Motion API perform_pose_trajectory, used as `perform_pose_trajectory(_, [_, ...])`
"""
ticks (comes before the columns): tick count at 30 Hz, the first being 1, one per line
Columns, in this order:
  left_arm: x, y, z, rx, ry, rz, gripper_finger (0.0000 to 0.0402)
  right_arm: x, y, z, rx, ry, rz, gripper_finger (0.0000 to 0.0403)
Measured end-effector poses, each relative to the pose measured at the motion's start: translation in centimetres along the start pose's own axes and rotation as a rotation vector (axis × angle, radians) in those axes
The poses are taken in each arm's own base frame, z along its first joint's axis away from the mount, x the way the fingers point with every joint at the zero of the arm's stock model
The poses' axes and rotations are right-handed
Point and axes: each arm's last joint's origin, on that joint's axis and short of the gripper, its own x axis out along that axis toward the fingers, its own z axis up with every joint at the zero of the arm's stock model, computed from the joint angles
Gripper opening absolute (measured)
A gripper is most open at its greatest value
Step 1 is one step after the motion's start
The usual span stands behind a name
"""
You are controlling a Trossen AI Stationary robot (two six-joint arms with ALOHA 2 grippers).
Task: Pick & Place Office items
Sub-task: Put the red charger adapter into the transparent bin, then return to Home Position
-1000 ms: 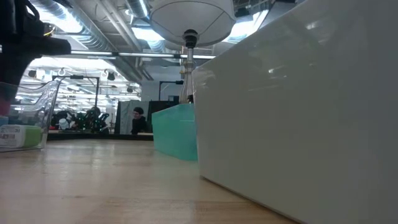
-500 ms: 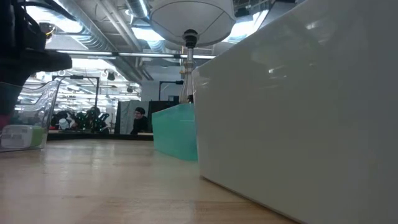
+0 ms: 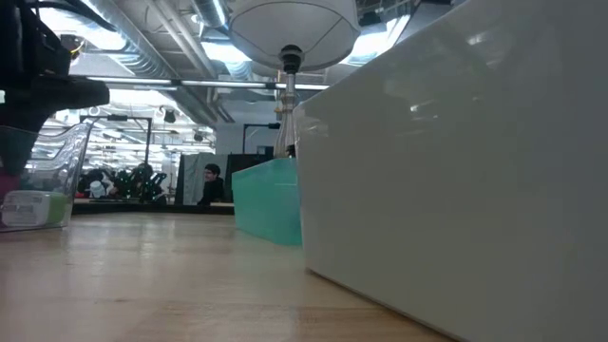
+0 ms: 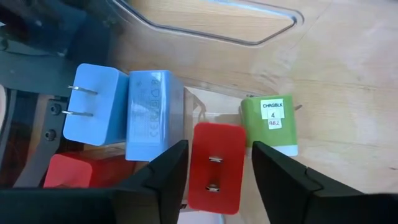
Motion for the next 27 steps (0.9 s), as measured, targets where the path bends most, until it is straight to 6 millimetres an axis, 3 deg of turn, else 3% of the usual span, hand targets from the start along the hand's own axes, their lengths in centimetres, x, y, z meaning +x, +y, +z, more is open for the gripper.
perform_pose_trajectory(6, [0.0,0.0,0.1,0.0,-0.009,-0.004,0.019,0.0,0.0,0.0,0.0,0.0,0.0,0.029])
perform_pose_trajectory(13, [-0.3,-0.1,0.6,-0.004,-0.103,-0.096,0.0179,0.0,0.0,0.0,0.0,0.0,0.0,0.029])
perform_pose_trajectory(17, [-1.3,-0.6,0.8,0.007,-0.136,-0.182,0.0166,0.0,0.0,0.0,0.0,0.0,0.0,0.0291])
perform_pose_trajectory(21, [-2.7,-0.6,1.2,0.065,-0.142,-0.16,0.0163,0.0,0.0,0.0,0.0,0.0,0.0,0.0291])
perform_pose_trajectory(27, [-4.2,-0.7,1.6,0.071,-0.154,-0.148,0.0183,0.0,0.0,0.0,0.0,0.0,0.0,0.0291])
